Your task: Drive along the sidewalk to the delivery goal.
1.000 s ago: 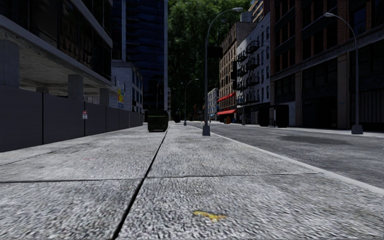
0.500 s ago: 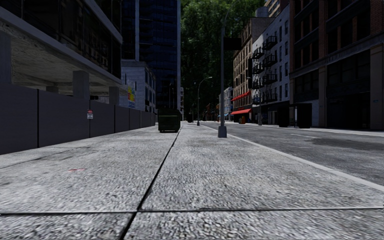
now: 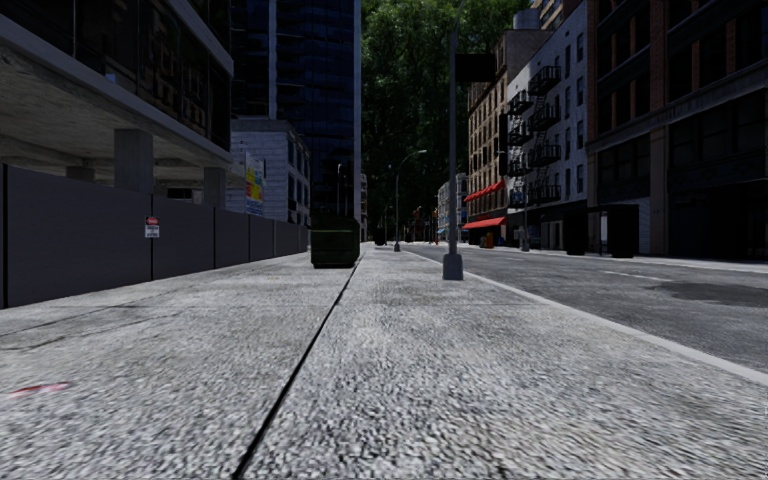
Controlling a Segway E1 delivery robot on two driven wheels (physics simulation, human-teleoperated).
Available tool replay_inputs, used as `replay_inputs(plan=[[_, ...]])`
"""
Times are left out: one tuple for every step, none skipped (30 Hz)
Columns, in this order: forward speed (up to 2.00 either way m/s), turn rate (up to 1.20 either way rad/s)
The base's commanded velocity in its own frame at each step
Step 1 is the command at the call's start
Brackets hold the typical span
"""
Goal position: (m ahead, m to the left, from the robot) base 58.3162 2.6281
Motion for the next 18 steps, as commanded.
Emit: replay_inputs(plan=[[2.0, 0.0], [2.0, 0.0], [2.0, 0.0], [2.0, 0.0], [2.0, 0.0], [2.0, 0.0], [2.0, 0.0], [2.0, 0.0], [2.0, 0.0], [2.0, 0.0], [2.0, 0.0], [2.0, 0.0], [2.0, 0.0], [2.0, 0.0], [2.0, 0.0], [2.0, 0.0], [2.0, 0.0], [2.0, 0.0]])
